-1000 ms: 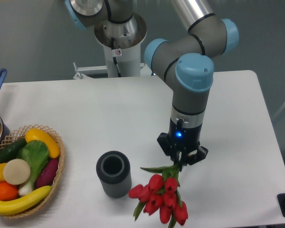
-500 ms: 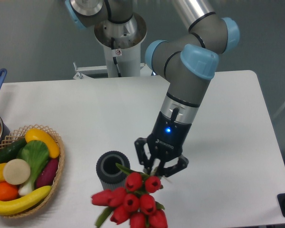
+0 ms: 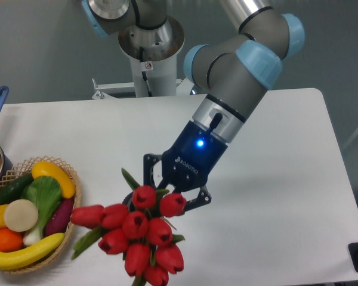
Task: Insert the flowers into the vase
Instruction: 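Swing the held tulips over the dark grey vase, then lower the tulip stems down into the vase opening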
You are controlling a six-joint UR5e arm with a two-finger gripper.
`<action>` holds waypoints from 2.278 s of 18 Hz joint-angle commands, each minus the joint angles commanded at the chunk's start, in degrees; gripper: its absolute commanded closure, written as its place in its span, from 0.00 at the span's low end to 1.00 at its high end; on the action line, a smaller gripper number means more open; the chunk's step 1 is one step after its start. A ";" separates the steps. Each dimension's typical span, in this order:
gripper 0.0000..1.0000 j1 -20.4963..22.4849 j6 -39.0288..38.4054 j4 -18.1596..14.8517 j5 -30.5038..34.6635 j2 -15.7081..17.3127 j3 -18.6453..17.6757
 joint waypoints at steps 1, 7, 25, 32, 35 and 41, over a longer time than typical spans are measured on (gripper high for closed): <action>1.00 0.00 0.00 0.00 -0.61 0.26 -0.09; 1.00 0.35 0.53 2.62 -0.88 1.23 -4.48; 0.99 -0.09 11.42 3.87 -0.71 -1.23 -12.30; 0.92 0.00 13.80 4.13 -0.18 -3.16 -13.36; 0.88 0.26 18.62 4.13 -0.09 -3.07 -15.90; 0.60 1.23 21.01 4.04 -0.18 -2.72 -17.76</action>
